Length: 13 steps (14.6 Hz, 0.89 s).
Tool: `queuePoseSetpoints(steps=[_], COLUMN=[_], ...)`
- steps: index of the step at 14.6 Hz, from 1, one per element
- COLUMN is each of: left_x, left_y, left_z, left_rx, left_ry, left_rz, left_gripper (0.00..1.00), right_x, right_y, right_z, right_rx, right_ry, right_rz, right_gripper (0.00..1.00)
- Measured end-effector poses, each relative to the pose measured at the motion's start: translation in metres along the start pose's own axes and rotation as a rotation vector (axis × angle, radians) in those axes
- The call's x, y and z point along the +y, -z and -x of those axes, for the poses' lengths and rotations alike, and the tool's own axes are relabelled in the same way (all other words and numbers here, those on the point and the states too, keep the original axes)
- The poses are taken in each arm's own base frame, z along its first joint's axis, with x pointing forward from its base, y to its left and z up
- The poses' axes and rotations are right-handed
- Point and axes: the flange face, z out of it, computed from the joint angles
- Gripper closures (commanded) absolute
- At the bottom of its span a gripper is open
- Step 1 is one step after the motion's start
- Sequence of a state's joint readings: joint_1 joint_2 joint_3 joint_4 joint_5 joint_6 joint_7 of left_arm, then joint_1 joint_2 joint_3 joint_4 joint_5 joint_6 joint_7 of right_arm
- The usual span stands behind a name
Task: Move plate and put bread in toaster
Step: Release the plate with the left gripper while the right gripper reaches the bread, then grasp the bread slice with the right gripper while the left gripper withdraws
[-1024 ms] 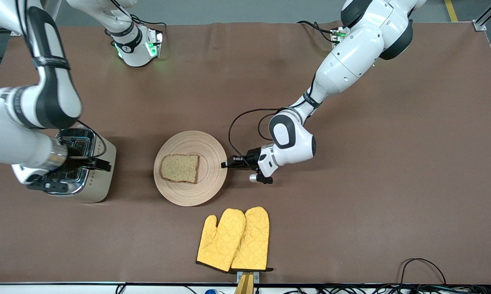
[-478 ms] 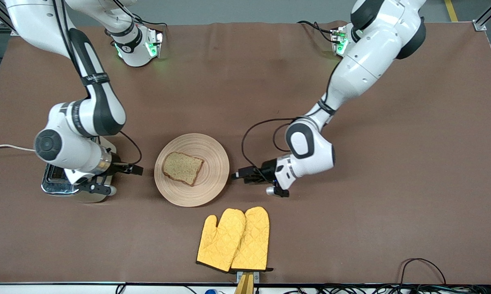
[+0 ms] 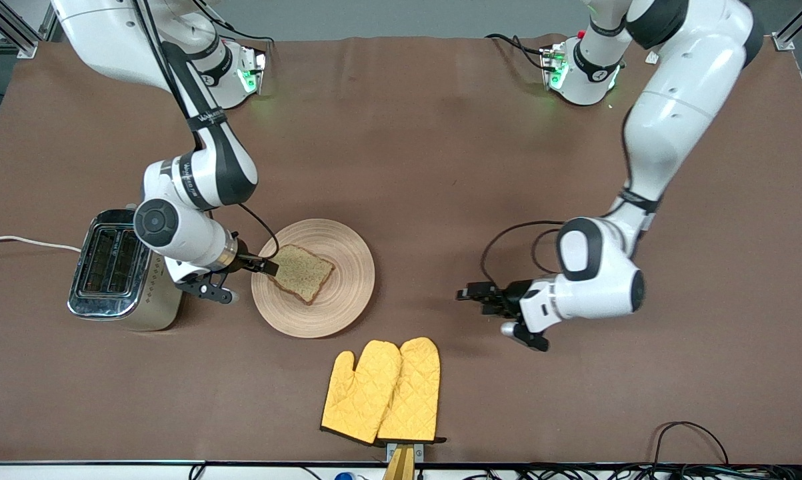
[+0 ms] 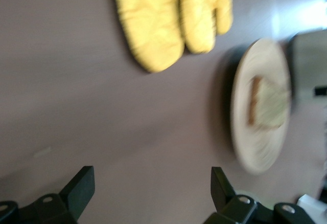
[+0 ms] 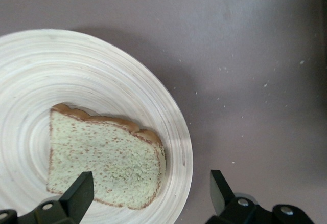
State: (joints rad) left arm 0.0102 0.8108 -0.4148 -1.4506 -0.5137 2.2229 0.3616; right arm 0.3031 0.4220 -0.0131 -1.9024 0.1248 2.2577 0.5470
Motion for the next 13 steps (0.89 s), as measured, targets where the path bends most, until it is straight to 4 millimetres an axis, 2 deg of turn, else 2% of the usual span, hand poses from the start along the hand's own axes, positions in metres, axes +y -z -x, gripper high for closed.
queuePoseSetpoints(steps=[3,6,10,13], left_x=[-0.013,-0.018,0.013,0.043], left_y=[0.077,0.158,0.258,0.329], left_z=[0.005,0.016,0.041,0.070], left_rx=[-0.073,-0.136,-0.168,-0.174], left_ry=[-0.092,-0.164,-0.148,-0.104], left_rz=[-0.169,-0.374,-0.478,-0.538], left_gripper=[0.00,0.00,0.00,0.00], right_x=[-0.006,-0.021,-0.021,-0.017], right_y=[-0.027,-0.032,-0.032,-0.033], right_z=[0.023,0.038,0.037,0.034], right_rx=[0.000,-0.001,0.007,0.010], right_ry=[-0.080,-0.098,-0.107,-0.113], right_rz=[0.010,0.015,0.011,0.012], right_gripper=[0.00,0.07,0.28,0.38])
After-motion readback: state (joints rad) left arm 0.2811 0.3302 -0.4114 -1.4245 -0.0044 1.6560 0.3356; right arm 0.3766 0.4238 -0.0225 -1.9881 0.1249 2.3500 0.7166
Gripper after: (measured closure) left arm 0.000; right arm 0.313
